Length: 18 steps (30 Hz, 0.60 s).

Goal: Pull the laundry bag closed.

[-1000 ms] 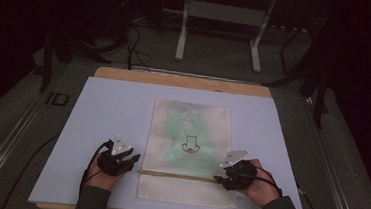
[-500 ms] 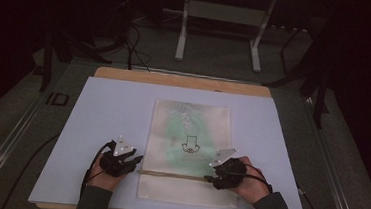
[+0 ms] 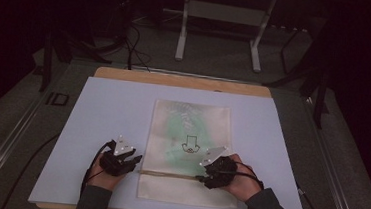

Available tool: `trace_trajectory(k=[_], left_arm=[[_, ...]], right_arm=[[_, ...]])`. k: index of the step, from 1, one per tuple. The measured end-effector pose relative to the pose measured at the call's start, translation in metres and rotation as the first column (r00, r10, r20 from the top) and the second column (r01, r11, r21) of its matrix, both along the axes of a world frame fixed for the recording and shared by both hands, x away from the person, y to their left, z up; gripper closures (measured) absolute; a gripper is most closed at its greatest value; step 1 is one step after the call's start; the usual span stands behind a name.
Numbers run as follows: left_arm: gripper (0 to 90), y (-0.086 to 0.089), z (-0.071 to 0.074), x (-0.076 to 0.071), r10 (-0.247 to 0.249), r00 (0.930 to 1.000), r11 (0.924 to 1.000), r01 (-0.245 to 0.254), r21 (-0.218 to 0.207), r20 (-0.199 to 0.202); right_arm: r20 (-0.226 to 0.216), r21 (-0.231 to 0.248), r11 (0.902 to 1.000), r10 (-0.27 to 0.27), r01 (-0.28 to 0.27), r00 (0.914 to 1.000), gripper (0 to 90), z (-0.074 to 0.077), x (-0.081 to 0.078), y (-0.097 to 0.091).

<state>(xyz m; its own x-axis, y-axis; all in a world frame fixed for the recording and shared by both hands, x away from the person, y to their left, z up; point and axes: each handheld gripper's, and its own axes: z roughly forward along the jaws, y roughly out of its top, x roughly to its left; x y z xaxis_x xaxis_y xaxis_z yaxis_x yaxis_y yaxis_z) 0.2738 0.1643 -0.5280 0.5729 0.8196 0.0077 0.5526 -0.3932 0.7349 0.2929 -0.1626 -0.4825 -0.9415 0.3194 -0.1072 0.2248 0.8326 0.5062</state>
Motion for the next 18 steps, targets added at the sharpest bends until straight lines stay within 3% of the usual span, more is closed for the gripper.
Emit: trace_trajectory(k=[18], left_arm=[[64.6,0.002,0.001,0.0,0.01,0.9999,0.9999,-0.01,0.004,0.005]], right_arm=[[-0.018,0.007,0.9986,0.052,-0.052,0.9985,51.4,0.002,-0.001,0.026]])
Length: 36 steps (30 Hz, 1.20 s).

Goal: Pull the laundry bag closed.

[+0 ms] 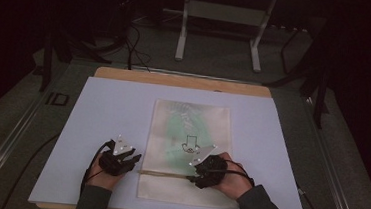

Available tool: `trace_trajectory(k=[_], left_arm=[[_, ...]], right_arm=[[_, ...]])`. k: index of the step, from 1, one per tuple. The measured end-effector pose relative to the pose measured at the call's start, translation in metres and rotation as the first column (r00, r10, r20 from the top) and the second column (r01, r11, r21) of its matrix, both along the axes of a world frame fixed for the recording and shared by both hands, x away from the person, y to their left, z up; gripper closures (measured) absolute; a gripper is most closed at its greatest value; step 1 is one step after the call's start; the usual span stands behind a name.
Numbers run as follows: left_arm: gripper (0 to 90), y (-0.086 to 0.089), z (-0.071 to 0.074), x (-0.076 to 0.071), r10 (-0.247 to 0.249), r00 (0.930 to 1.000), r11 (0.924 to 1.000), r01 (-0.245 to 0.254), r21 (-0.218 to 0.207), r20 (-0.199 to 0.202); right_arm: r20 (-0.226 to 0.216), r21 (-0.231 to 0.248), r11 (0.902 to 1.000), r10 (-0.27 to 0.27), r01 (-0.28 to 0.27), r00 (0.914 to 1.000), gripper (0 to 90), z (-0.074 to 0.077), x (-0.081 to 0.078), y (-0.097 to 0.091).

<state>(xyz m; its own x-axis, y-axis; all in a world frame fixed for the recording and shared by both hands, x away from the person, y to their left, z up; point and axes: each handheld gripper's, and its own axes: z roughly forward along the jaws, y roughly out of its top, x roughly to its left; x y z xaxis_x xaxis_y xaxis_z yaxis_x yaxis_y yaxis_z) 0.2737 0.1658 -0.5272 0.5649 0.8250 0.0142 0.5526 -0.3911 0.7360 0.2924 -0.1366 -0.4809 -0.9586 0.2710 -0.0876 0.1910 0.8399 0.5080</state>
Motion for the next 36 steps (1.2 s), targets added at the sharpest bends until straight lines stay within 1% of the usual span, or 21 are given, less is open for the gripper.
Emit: trace_trajectory(k=[10,15,21,23,28,36], left_arm=[[64.6,0.001,0.0,0.001,0.001,1.0,1.0,-0.001,-0.002,-0.005],[64.6,0.002,0.0,0.001,0.003,1.0,1.0,-0.003,-0.003,-0.004],[64.5,0.002,0.0,0.001,0.003,1.0,1.0,-0.003,-0.005,-0.006],[64.5,0.002,0.0,0.001,0.004,1.0,1.0,-0.004,-0.006,-0.006],[64.5,0.003,0.0,0.001,0.008,0.9999,0.9999,-0.008,-0.009,-0.007],[64.4,0.004,0.0,0.002,0.011,0.9999,0.9999,-0.011,-0.011,-0.011]], right_arm=[[-0.001,0.0,0.9995,0.031,-0.031,0.9995,51.4,0.002,0.0,0.011],[0.001,0.011,0.9991,0.042,-0.042,0.9991,51.5,0.003,0.001,0.016],[-0.012,0.018,0.9982,0.058,-0.058,0.9983,53.4,0.003,0.001,0.024],[-0.012,0.019,0.9977,0.065,-0.065,0.9978,55.0,0.003,0.001,0.027],[-0.028,0.023,0.9968,0.078,-0.077,0.9966,58.4,0.0,0.002,0.034],[-0.026,0.028,0.9942,0.104,-0.103,0.9942,58.6,-0.003,0.001,0.046]])
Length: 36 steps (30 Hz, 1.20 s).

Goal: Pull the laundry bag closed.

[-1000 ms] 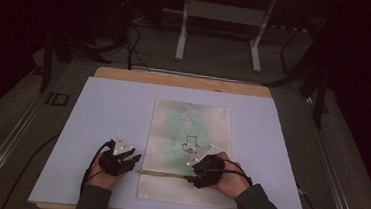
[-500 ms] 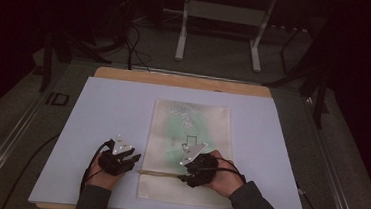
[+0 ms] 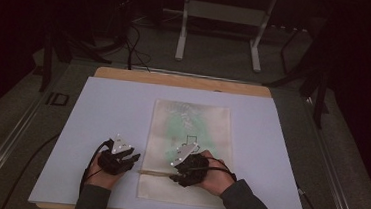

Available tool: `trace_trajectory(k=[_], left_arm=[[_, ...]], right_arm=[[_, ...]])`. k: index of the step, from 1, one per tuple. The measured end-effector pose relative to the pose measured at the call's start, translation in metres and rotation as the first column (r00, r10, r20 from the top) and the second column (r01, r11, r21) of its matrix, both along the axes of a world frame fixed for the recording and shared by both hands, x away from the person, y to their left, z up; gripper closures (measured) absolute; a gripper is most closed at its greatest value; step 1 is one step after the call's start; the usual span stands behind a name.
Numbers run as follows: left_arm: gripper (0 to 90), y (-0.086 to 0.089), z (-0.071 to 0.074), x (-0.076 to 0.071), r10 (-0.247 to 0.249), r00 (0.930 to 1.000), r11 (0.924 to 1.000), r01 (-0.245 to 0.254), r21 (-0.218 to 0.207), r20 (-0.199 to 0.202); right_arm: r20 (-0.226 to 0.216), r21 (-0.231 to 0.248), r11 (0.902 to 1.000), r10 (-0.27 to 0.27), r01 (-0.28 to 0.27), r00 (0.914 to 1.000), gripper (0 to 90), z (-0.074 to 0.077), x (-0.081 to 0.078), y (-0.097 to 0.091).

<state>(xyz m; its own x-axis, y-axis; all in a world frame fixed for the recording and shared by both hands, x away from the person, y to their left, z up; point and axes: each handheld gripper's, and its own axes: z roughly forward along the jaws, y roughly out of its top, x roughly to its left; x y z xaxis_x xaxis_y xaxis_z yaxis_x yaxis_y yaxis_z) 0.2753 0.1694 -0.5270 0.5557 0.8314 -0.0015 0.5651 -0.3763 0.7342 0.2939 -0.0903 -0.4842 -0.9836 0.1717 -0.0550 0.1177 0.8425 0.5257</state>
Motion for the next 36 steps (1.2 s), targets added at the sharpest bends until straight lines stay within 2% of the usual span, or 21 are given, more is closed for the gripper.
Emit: trace_trajectory(k=[14,36], left_arm=[[64.4,0.001,0.0,0.001,0.004,1.0,1.0,-0.004,-0.004,-0.001],[64.0,0.005,0.001,0.001,0.022,0.9998,0.9997,-0.022,-0.01,0.003]], right_arm=[[0.0,-0.005,0.9989,0.046,-0.046,0.999,65.2,-0.003,-0.003,0.02],[0.004,-0.009,0.9945,0.104,-0.104,0.9946,69.1,-0.005,-0.001,0.05]])
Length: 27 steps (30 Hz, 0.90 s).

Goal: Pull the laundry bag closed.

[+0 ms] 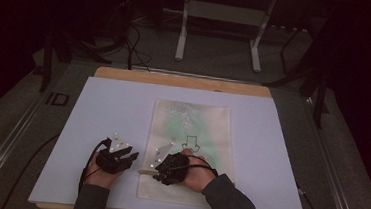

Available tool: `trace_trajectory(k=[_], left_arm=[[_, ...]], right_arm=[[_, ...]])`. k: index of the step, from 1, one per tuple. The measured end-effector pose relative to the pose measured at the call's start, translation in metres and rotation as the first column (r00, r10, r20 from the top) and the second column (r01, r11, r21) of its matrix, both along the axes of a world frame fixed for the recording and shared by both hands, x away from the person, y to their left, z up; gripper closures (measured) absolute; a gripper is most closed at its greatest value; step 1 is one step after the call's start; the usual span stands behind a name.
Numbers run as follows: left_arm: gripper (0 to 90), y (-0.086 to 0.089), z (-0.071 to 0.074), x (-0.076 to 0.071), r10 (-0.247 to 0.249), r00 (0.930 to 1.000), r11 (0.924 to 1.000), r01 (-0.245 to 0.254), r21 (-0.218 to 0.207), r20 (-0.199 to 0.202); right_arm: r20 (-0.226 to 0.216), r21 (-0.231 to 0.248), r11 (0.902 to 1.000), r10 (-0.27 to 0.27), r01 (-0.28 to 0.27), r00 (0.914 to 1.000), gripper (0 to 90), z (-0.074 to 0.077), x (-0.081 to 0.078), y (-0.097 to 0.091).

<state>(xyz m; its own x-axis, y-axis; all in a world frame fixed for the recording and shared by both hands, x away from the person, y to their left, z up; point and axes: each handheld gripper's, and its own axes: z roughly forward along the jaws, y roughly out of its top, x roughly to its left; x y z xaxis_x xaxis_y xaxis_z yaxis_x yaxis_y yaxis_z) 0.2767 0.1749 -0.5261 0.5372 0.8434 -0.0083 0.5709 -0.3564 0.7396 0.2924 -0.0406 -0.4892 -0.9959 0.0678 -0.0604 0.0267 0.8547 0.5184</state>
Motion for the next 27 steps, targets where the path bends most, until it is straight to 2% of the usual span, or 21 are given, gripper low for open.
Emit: trace_trajectory(k=[27], left_arm=[[63.5,0.005,0.0,0.001,0.02,0.9998,0.9998,-0.02,-0.009,0.005]], right_arm=[[-0.007,-0.004,0.9993,0.036,-0.036,0.9993,70.2,-0.005,0.004,0.031]])
